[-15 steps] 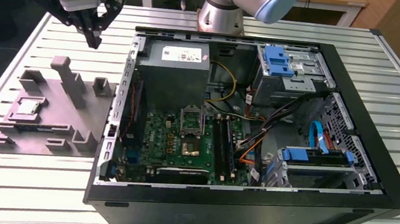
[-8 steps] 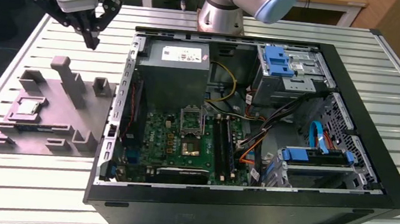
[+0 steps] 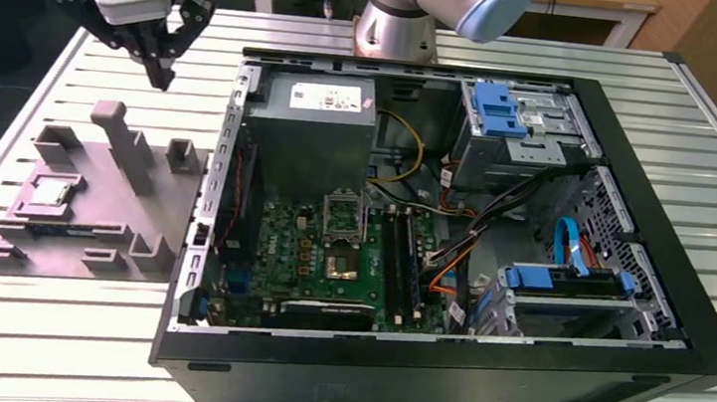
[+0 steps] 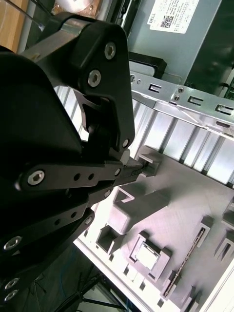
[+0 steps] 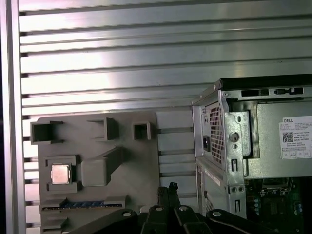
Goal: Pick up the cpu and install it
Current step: 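Reach for the cpu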
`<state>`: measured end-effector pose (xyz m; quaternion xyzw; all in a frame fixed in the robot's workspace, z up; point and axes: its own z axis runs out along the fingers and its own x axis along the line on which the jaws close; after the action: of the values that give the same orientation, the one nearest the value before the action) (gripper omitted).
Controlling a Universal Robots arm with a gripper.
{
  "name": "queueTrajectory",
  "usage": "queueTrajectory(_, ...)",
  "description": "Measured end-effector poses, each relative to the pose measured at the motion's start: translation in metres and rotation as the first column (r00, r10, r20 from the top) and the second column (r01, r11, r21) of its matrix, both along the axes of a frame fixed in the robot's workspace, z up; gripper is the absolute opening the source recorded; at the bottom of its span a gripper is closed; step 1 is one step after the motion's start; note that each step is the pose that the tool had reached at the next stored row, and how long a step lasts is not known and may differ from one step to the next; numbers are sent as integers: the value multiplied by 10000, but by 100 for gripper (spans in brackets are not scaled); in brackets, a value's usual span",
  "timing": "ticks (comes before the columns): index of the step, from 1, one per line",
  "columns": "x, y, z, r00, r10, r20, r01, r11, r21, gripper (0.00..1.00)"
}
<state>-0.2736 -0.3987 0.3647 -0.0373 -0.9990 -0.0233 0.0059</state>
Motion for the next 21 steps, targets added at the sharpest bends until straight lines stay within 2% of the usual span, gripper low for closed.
queueTrajectory(21,-57,0,-35,9999,-1,-112,1,10000,1,11)
